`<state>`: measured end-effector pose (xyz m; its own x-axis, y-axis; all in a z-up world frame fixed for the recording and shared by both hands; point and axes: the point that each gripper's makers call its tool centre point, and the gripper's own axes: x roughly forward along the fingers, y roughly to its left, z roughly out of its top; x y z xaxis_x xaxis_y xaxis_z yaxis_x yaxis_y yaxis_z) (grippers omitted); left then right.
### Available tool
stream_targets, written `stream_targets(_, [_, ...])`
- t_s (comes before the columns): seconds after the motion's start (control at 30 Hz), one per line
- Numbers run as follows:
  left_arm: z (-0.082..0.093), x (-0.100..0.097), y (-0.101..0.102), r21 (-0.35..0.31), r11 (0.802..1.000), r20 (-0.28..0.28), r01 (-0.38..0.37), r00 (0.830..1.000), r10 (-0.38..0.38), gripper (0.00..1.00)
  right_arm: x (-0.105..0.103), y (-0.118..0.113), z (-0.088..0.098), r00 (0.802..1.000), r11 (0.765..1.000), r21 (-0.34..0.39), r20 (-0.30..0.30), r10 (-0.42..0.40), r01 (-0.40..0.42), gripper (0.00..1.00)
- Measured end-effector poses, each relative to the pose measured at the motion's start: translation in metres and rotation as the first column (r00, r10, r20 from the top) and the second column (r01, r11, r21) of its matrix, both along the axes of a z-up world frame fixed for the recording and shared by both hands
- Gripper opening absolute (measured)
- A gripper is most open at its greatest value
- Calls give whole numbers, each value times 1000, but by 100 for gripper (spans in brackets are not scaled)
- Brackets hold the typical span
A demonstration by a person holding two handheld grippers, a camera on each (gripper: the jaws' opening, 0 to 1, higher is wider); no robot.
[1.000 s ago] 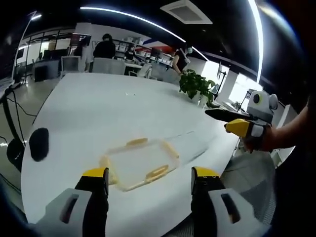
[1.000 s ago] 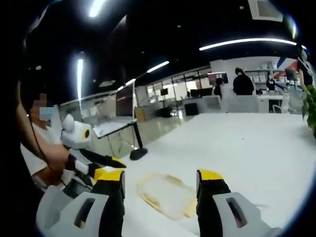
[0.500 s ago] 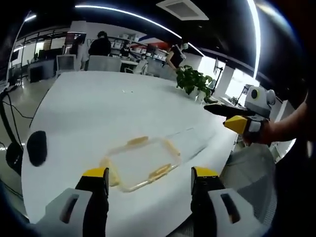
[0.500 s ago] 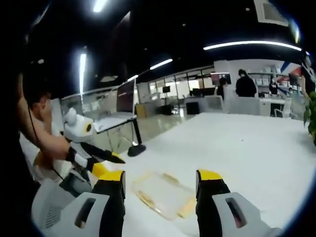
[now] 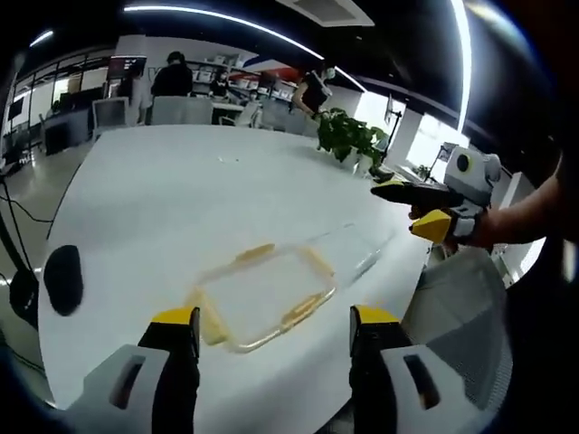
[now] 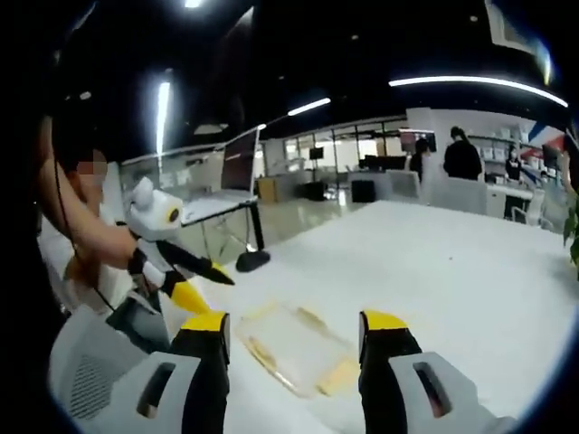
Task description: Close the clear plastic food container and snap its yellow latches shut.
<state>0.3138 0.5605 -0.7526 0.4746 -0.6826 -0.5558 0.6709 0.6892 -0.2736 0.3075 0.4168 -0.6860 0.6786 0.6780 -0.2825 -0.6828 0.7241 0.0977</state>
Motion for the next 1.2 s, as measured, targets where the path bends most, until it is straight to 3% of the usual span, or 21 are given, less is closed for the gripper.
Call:
stream_targets(0.63, [-7,21,5,62,992,-12,113,994,-112,64,11,-4,-13,996,995,-52,-38,80,-82,56])
stream_targets(1.07, [-11,25,4,75,986,-32,147,989,-145,63,11,-5,-21,989,986,-90,-63,135,-140,56])
stream_targets(1.17, [-14,26,4,72,986,-43,152,988,-150,63,9,-1,-22,984,987,-49,-95,150,-155,56])
stream_targets(1.2, [-14,27,4,73,985,-44,154,988,-151,63,9,-1,-24,984,985,-66,-89,152,-158,56])
